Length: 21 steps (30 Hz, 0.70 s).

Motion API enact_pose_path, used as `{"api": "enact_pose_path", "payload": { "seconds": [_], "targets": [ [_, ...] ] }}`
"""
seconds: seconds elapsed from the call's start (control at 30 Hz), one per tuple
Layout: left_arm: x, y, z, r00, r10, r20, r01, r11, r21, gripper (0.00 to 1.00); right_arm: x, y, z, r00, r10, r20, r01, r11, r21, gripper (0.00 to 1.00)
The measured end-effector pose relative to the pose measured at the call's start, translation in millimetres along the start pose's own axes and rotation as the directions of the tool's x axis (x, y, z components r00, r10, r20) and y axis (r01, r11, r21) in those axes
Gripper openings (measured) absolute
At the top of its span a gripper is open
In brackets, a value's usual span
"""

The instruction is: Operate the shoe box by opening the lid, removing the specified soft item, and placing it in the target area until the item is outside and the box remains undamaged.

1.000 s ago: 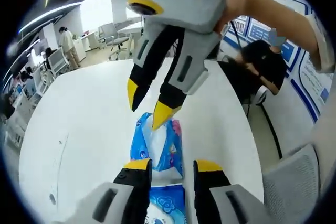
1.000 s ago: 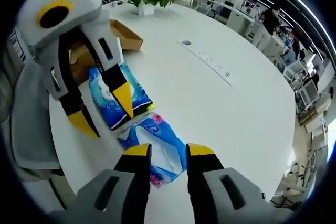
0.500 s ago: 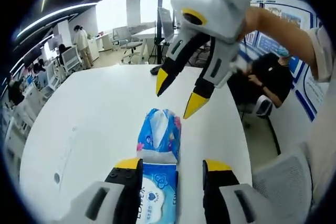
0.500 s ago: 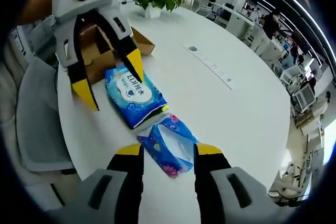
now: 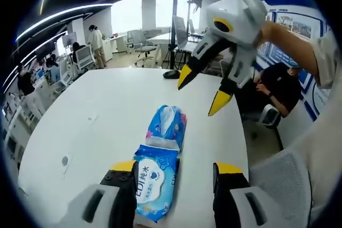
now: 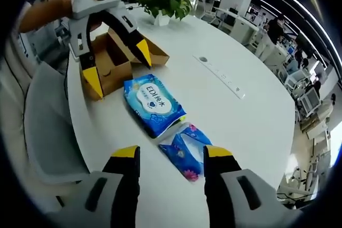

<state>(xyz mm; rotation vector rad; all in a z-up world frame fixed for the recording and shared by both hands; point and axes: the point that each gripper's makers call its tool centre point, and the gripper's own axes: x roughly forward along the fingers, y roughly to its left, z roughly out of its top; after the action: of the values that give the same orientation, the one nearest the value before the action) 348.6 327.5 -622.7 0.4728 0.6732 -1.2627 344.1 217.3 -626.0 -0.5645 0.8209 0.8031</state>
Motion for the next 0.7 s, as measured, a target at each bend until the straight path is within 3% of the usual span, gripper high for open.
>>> {"api": "enact_pose_path", "payload": {
  "seconds": [0.43,0.7],
  "targets": [
    [-48.8,2.7,-26.3,0.997,0.073,0.041,-0.07,0.996,-0.062,0.67,-3.0,33.1,21.5,0.998,0.039,0.045,-0.039,0.999,-0.005,0.5],
    [-77.2,6.0,-44.2,0.991,0.124,0.053,-0.119,0.989,-0.087,0.72,3.8,54.8,37.8,0.994,0.092,0.066,-0.088,0.995,-0.049,0.52]
  ]
}}
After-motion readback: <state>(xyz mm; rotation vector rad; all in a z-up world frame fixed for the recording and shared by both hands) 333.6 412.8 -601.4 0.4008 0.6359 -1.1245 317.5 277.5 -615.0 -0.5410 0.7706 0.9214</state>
